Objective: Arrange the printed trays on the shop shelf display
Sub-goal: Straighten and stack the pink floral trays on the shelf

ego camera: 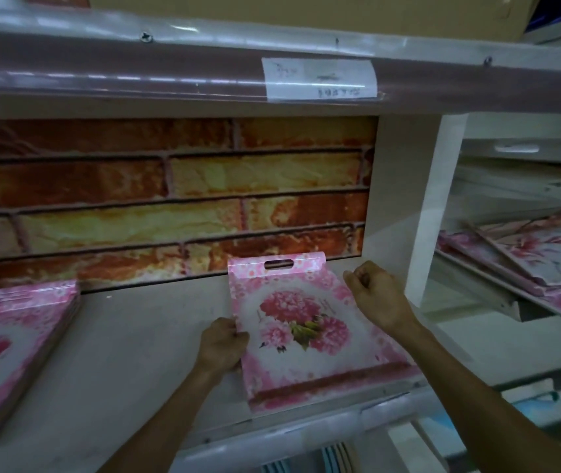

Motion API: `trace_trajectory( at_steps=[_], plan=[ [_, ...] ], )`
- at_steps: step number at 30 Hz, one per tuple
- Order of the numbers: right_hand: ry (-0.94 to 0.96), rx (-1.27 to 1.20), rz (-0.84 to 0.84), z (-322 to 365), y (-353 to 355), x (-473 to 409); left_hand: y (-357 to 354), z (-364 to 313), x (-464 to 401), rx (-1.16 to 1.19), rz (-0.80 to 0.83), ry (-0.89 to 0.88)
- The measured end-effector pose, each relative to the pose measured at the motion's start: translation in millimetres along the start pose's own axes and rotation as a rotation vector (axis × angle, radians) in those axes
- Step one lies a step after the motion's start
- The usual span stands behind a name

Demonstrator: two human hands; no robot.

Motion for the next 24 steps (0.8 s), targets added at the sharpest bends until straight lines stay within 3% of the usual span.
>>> trace_trajectory(
  at_steps=[10,17,24],
  plan=[
    [-0.002,-0.009,0.044,20.8,-45.6,-7.8,57.3,57.0,15.7,-0.015,-0.055,0.054],
    [-0.247,0.38,0.301,-12.9,-102.1,3.9,80.4,87.8,26.2,-0.106,-0.08,0.074],
    [-0.316,0.291,0.343,-22.4,-133.1,16.9,94.4,105.6,24.6,-0.246,-0.093,0.077]
  ],
)
Point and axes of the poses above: each hand's wrist, its own x-axis away from the middle knuckle, its own y-axis out of the back of the hand, z = x × y, the point moved 5 cm from there along -x, towards the middle knuckle, and after that the axes turned 15 degrees about -x, right-handed, at the moved point
